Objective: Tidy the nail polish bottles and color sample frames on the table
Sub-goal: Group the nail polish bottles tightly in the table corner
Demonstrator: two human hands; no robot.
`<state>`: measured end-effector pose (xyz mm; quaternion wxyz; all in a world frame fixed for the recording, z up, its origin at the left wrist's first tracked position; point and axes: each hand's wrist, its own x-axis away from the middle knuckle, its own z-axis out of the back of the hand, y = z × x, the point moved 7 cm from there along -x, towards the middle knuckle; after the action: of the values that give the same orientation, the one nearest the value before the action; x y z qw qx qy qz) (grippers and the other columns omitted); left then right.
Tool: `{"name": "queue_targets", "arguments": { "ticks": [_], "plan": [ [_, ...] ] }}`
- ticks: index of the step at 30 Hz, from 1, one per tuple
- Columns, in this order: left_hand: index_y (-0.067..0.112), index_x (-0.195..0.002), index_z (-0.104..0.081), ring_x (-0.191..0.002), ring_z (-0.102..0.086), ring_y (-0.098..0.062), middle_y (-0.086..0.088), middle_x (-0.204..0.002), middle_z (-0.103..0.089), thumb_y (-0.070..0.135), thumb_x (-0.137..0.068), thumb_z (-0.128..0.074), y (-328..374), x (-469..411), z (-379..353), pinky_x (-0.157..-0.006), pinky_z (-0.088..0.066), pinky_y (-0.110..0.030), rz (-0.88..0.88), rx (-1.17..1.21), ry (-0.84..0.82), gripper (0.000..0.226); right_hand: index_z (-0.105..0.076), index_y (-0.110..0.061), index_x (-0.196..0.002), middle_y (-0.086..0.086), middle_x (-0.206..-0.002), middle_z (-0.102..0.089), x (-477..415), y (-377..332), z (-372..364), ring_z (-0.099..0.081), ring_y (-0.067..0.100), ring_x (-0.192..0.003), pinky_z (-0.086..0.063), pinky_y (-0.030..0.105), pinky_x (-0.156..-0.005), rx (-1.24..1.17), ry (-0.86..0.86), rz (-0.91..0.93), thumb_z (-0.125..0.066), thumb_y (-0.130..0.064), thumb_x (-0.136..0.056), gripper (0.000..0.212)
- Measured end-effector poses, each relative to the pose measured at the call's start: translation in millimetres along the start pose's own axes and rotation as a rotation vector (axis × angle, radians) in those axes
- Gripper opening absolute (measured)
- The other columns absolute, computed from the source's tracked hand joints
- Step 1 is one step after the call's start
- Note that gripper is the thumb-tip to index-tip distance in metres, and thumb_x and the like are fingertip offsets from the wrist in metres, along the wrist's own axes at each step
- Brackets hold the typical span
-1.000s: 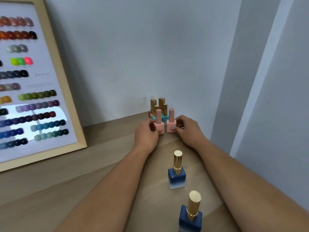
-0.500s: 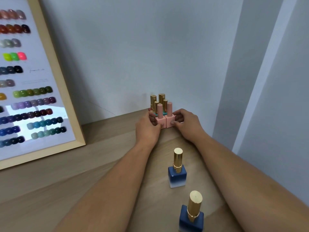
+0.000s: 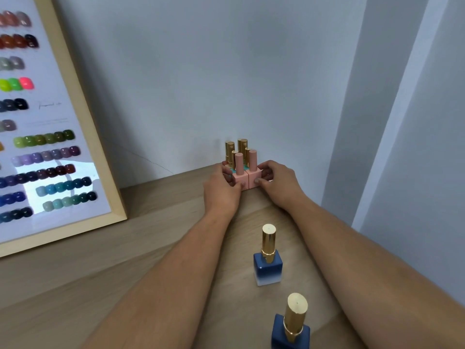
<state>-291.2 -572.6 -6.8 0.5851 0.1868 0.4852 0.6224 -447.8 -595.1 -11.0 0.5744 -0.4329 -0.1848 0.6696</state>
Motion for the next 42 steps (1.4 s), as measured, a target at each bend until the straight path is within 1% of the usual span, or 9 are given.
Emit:
{"name": "queue_targets", "arguments": {
  "ticks": [3,11,16,21,26,32,35,39,42],
  "plan": [
    [0.022,-0.088,-0.048,-0.076,-0.056,-0.012,0.004,-0.085,-0.057,0.013,-0.074,-0.074,-1,-2,-1,-0.066,-0.042,-0.021,0.01,0.004,0.005,0.031,-0.06,-0.016,-0.11,-0.003,-0.089,-0.059,-2,0,-1,-0.055,0.009,-0.078,-0.035,0.01,-0.065,0.004,0.002,0.007,-0.067,-0.014,-0.08,0.03],
    [0.02,-0.09,-0.048,-0.081,-0.057,-0.015,-0.001,-0.09,-0.059,0.012,-0.076,-0.072,-2,-7,-2,-0.069,-0.043,-0.023,0.009,-0.007,0.012,0.03,-0.059,-0.014,-0.11,-0.002,-0.09,-0.058,-8,0,-4,-0.054,0.009,-0.078,-0.036,0.013,-0.067,0.019,0.005,0.012,-0.065,-0.014,-0.082,0.029],
    [0.021,-0.095,-0.048,-0.082,-0.056,-0.012,0.002,-0.092,-0.056,0.018,-0.078,-0.072,1,0,4,-0.067,-0.042,-0.022,0.017,-0.007,0.018,0.029,-0.058,-0.012,-0.115,0.002,-0.098,-0.06,2,-5,3,-0.057,0.013,-0.086,-0.043,0.02,-0.079,0.012,0.059,0.019,-0.063,-0.014,-0.084,0.031],
    [0.026,-0.093,-0.049,-0.077,-0.052,-0.004,0.009,-0.086,-0.054,0.024,-0.079,-0.07,0,28,23,-0.062,-0.039,-0.016,0.043,0.065,-0.011,0.025,-0.06,-0.013,-0.111,-0.002,-0.097,-0.059,36,-14,26,-0.055,0.007,-0.085,-0.041,0.006,-0.069,-0.034,0.124,0.051,-0.063,-0.016,-0.085,0.026],
    [0.026,-0.096,-0.054,-0.085,-0.055,-0.004,0.008,-0.092,-0.058,0.026,-0.082,-0.066,5,76,47,-0.066,-0.041,-0.015,0.012,0.158,-0.167,0.019,-0.064,-0.014,-0.101,0.001,-0.093,-0.065,92,-26,48,-0.058,0.007,-0.083,-0.044,0.006,-0.072,-0.104,0.077,0.047,-0.064,-0.014,-0.084,0.018],
    [0.029,-0.103,-0.058,-0.094,-0.058,-0.004,0.007,-0.101,-0.062,0.025,-0.082,-0.066,13,131,63,-0.075,-0.045,-0.015,-0.044,0.212,-0.431,0.022,-0.064,-0.031,-0.09,-0.006,-0.084,-0.066,172,-36,80,-0.061,0.008,-0.081,-0.047,0.012,-0.07,-0.198,-0.027,0.003,-0.057,-0.026,-0.088,0.008],
    [0.029,-0.106,-0.059,-0.096,-0.059,-0.002,0.006,-0.104,-0.063,0.021,-0.08,-0.069,17,148,68,-0.076,-0.046,-0.01,-0.079,0.228,-0.498,0.028,-0.065,-0.031,-0.092,-0.001,-0.085,-0.067,205,-42,91,-0.063,0.016,-0.085,-0.053,0.029,-0.079,-0.261,-0.098,0.002,-0.054,-0.03,-0.089,0.011],
    [0.029,-0.104,-0.06,-0.098,-0.06,-0.005,0.006,-0.104,-0.065,0.022,-0.075,-0.075,26,162,65,-0.084,-0.047,-0.017,-0.16,0.146,-0.544,0.034,-0.064,-0.037,-0.1,-0.011,-0.089,-0.067,243,-57,90,-0.062,0.002,-0.086,-0.049,0.015,-0.075,-0.176,-0.25,0.075,-0.059,-0.048,-0.08,0.023],
    [0.026,-0.103,-0.062,-0.091,-0.061,-0.01,0.002,-0.098,-0.066,0.023,-0.073,-0.076,31,164,62,-0.08,-0.049,-0.02,-0.182,0.09,-0.529,0.033,-0.065,-0.035,-0.1,-0.007,-0.088,-0.066,255,-71,83,-0.061,0.005,-0.082,-0.051,0.02,-0.075,-0.135,-0.29,0.137,-0.069,-0.048,-0.071,0.033]
  ]
}}
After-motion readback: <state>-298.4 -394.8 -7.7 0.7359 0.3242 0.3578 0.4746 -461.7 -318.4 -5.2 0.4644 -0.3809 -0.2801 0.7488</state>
